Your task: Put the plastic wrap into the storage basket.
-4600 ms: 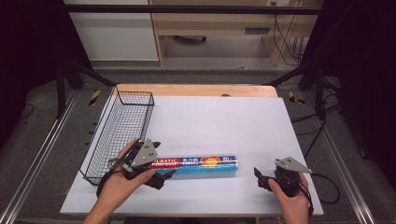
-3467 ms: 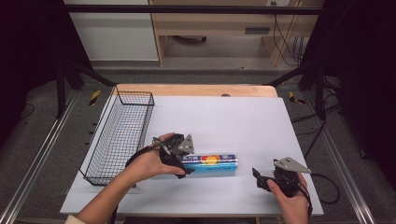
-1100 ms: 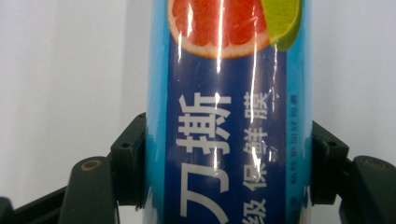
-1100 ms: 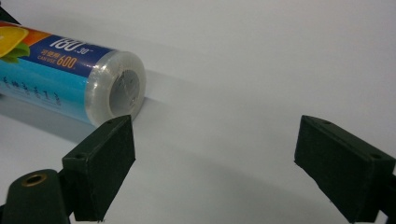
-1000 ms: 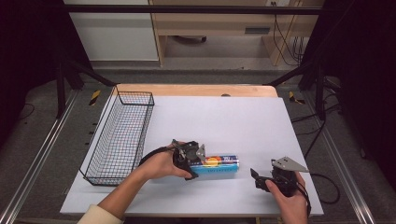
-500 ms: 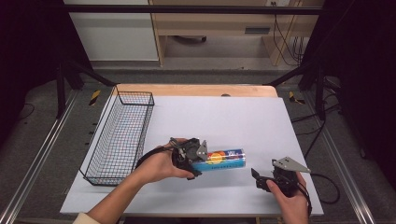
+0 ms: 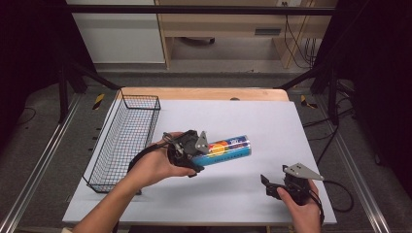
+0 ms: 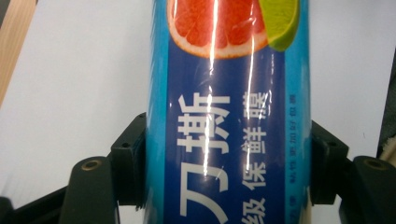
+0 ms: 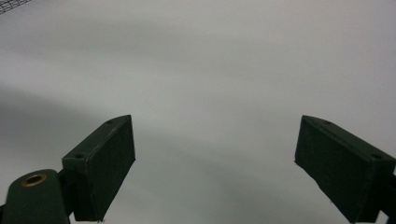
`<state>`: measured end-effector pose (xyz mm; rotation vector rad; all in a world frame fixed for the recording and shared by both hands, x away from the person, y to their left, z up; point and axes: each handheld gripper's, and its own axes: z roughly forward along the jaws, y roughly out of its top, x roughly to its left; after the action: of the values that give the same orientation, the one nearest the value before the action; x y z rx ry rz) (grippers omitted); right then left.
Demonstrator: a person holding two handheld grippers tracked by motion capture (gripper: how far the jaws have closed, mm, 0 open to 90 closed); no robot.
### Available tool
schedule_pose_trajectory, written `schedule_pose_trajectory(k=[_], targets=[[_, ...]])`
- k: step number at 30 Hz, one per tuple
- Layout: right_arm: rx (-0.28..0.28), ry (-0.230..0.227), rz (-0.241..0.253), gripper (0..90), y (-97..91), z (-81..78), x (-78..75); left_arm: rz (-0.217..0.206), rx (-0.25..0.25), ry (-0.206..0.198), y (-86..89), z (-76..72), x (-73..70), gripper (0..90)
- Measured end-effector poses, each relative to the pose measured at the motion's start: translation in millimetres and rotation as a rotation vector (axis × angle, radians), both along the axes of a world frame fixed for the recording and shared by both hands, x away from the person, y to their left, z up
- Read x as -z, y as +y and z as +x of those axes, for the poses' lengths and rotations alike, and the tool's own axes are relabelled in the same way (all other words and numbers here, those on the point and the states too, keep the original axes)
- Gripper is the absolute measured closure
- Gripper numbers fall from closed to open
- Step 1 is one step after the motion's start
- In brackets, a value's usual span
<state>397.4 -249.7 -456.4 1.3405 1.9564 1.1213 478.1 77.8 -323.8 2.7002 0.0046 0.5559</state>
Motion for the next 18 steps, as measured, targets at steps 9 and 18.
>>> schedule_pose_trajectory(k=[9, 18], targets=[[0.012, -0.007, -0.009, 10.1, 0.4, -1.1, 0.8, 0.015, -0.066, -0.062, 24.4, 0.2, -17.6, 31.8], [0.034, -0.011, -0.016, 9.7, 0.3, -1.1, 1.3, -0.062, -0.289, 0.113, 55.6, -6.3, -17.6, 31.8]])
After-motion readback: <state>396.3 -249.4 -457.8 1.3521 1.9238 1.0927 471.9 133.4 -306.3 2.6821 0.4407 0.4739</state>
